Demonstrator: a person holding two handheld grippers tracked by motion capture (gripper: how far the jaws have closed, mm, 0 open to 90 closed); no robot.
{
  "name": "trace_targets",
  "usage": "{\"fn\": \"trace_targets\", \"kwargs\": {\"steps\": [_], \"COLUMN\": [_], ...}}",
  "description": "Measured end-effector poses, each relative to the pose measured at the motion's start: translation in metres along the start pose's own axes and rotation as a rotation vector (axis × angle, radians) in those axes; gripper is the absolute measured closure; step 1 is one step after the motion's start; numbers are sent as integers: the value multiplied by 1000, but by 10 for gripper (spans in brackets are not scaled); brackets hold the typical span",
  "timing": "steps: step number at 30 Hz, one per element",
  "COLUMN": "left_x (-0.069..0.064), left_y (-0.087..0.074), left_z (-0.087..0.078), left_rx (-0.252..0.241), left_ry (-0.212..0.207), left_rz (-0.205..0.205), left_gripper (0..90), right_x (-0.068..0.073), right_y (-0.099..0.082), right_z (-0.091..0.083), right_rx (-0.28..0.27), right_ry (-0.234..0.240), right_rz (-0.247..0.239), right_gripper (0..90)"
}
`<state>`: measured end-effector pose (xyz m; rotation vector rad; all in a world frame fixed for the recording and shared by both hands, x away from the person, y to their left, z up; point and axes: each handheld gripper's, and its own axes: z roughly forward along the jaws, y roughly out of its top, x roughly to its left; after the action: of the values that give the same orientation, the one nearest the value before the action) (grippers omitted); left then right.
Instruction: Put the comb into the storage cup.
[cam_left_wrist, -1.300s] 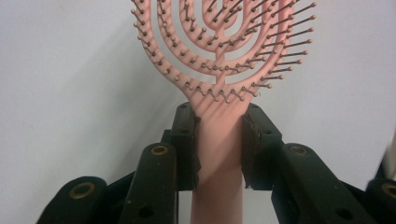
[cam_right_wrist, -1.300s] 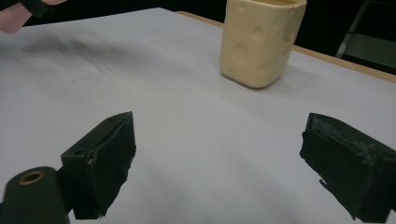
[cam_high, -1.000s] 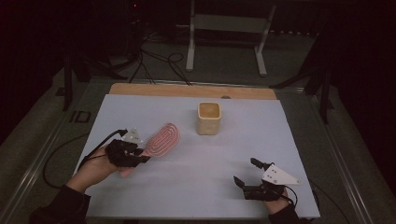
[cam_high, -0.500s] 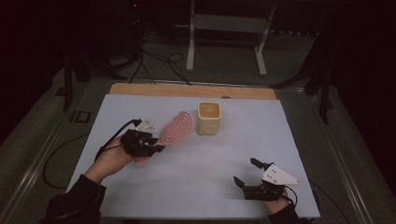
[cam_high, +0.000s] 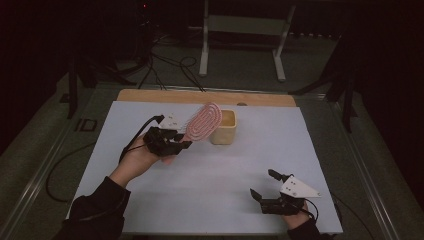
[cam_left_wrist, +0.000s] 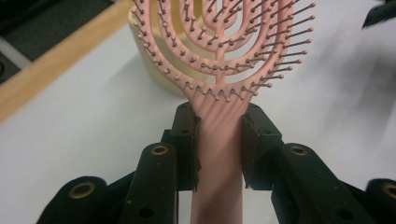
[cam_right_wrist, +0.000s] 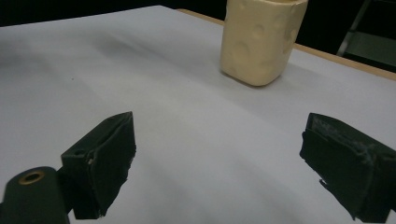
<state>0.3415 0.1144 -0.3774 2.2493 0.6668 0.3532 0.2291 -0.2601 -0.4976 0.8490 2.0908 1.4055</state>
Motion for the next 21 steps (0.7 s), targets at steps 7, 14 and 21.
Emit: {"fn": "trace_targets", "kwargs": {"steps": [7,14,21], "left_x": [1,3,0], "left_y": [20,42,60], "left_z": [4,7,15], "left_rx": [-83,-162,-256], "left_ry": [17,36,65], "left_rz": [-16,-29,-15], "left_gripper": [702,702,701], "right_x": [-1,-1,-1], "right_y": [0,0,0], "right_z": [0,0,-1], "right_rx": [1,1,0], "right_ry": [-3,-6,-3], "right_rz": [-2,-2,-3], "right_gripper": [101,101,100]}}
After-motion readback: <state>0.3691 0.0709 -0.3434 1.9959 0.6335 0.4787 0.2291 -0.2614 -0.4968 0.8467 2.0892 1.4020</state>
